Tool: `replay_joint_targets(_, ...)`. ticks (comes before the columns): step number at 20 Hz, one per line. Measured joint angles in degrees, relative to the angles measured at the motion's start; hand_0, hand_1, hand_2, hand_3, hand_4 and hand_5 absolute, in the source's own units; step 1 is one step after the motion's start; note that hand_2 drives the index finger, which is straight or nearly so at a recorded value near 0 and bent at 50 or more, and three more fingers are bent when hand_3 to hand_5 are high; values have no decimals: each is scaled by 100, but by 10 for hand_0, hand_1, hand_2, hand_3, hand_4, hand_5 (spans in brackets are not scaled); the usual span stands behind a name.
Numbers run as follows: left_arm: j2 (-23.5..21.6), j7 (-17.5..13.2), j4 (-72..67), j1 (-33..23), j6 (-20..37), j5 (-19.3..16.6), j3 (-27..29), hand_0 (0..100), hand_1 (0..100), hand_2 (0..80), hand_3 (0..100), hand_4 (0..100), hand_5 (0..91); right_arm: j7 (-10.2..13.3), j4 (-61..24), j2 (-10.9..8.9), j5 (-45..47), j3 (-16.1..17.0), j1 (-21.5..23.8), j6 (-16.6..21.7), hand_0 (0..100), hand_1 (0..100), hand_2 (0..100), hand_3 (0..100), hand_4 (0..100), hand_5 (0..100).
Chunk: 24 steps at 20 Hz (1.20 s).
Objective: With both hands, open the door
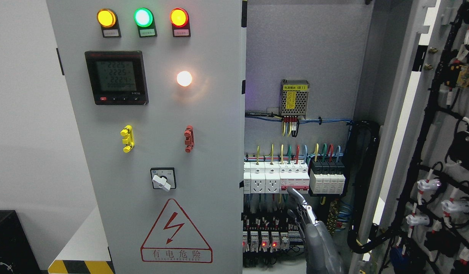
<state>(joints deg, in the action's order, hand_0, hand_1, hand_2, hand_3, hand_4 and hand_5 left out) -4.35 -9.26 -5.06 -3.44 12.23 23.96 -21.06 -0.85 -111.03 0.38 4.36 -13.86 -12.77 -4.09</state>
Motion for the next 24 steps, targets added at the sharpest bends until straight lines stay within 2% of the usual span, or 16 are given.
replay_joint_targets(7, 5, -4, 6, 0, 0, -18, -5, 0, 0, 0, 0, 0, 0, 0, 371, 174, 19, -23, -609, -471, 0, 0, 0, 0, 0, 0)
replay_joint_targets(15, 10, -30, 5, 0, 0, -55, 8, 0, 0, 0, 0, 0, 0, 0, 847, 332, 178, -49, -1184, -580, 0, 0, 0, 0, 0, 0)
replay_joint_targets(24, 12, -43, 5, 0, 3, -558, 251, 0, 0, 0, 0, 0, 0, 28, 1438, 408, 243, -45, -1745, -584, 0, 0, 0, 0, 0, 0)
